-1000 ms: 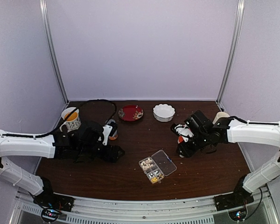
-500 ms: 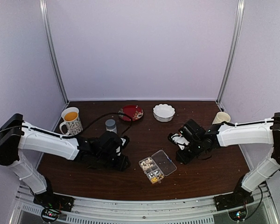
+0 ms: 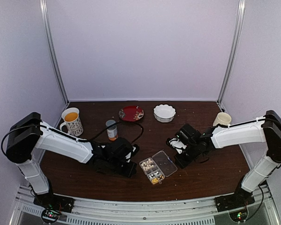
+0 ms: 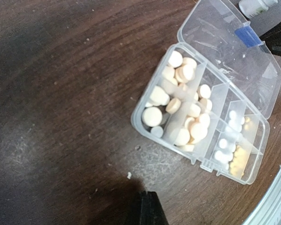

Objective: Sort the pills into containers
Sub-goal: Close the lid of the pill container.

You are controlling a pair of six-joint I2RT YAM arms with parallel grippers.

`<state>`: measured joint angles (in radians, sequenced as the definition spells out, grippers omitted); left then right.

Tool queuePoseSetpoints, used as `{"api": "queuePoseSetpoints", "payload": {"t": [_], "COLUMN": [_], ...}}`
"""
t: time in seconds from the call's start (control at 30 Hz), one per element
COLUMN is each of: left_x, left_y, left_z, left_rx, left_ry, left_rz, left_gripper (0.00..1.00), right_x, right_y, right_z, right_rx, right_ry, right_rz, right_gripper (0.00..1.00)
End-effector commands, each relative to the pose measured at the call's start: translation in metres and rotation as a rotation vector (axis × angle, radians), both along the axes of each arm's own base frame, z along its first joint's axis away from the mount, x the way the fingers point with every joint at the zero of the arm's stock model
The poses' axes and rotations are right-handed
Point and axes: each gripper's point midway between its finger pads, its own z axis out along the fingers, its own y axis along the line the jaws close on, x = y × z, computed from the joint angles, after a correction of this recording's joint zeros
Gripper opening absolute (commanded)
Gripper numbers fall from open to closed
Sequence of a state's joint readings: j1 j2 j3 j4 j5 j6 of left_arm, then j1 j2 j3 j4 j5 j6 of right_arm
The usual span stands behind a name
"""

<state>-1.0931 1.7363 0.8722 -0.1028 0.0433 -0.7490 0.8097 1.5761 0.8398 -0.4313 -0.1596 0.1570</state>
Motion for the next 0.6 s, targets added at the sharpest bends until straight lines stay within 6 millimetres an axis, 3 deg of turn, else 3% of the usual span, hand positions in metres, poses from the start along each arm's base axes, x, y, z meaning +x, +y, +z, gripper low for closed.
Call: {"api": "queuePoseSetpoints", "payload": {"t": [0.0,0.2,0.57], "left_x": [-0.001,-0.006,-0.006], "left_y": [-0.024,-0.026,-0.040], "left_z": [0.005,-0.007,-0.009], "left_rx": [-0.083,-0.080,-0.124], "left_ry": [0.030,0.069,0.086], "left_rz": [-0.014,-0.024,-0.035], "left_gripper": [0.00,0.00,0.00], "right_x": [0.000,-0.009,-0.024], "right_y": [0.010,0.022,0.050], "right_z": [-0.006,-0.010,0.023], "right_rx": [0.018,0.077,0.279], "right_ry": [0.028,0.087,0.129], "right_rz": [-0.009,0.011,0.084], "right_gripper": [0.00,0.00,0.00]}}
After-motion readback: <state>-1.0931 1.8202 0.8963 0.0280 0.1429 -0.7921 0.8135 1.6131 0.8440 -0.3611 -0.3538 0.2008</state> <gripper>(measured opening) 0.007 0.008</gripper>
